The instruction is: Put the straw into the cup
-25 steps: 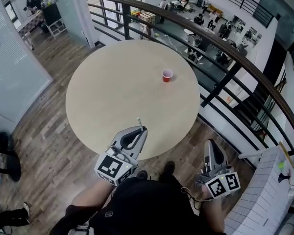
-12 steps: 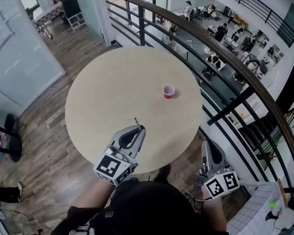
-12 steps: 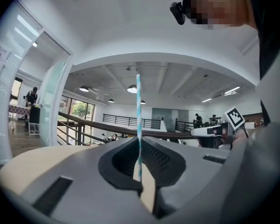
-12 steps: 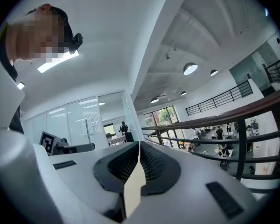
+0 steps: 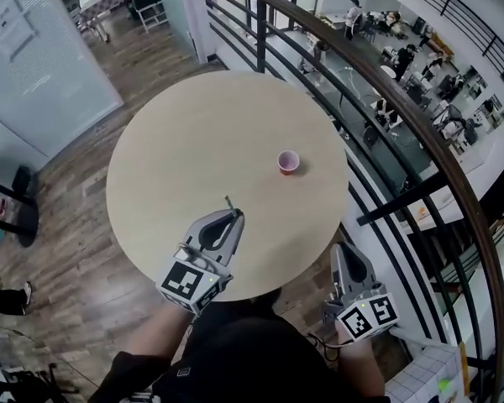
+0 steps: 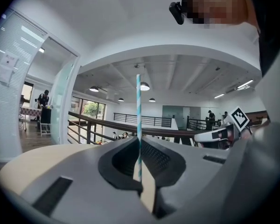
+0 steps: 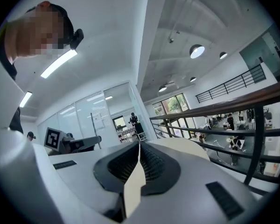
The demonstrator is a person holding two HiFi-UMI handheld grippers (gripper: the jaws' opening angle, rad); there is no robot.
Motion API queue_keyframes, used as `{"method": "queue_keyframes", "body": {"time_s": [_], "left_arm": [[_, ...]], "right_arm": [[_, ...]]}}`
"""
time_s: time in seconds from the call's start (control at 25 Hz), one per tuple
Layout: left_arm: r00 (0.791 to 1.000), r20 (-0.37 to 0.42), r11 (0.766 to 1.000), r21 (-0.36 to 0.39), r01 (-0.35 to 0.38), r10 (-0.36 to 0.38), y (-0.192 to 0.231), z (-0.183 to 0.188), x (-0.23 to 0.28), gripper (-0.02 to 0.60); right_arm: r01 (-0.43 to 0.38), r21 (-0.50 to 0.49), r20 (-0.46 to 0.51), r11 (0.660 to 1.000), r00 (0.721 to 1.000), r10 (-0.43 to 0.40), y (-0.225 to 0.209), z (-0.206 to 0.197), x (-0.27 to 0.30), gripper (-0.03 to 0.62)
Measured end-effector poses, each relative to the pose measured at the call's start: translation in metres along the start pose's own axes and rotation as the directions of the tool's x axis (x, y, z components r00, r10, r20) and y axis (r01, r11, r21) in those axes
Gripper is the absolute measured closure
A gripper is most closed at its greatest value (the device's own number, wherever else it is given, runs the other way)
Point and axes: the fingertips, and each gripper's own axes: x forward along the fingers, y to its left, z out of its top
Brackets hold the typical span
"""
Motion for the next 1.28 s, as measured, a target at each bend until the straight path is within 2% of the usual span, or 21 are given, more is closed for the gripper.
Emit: {"method": "queue_keyframes", "body": {"time_s": [0.16, 0.64, 1.0, 1.28], "left_arm": [[1.000, -0.006, 1.000, 0.000, 0.017, -0.017, 0.004, -0.002, 0.026, 0.563], [0.997, -0.059, 0.998, -0.007, 0.056, -0.056, 0.036, -0.017, 0.099, 0.563], [0.994, -0.063, 0.995, -0.048, 0.091, -0.094, 0.057, -0.041, 0.164, 0.563], [0.991, -0.064, 0.991, -0.067, 0.116, -0.121, 0.067, -0.065, 0.195, 0.563]], "right_arm": [[-0.008, 0.014, -0.037, 1.000, 0.999, 0.009, -0.009, -0.010, 0.022, 0.569], [0.003, 0.038, -0.058, 0.999, 0.998, -0.001, -0.044, -0.010, 0.079, 0.571], [0.007, 0.069, -0.108, 0.998, 0.994, 0.001, -0.067, -0.038, 0.115, 0.569], [0.010, 0.072, -0.144, 0.997, 0.990, 0.001, -0.074, -0.059, 0.134, 0.571]]}}
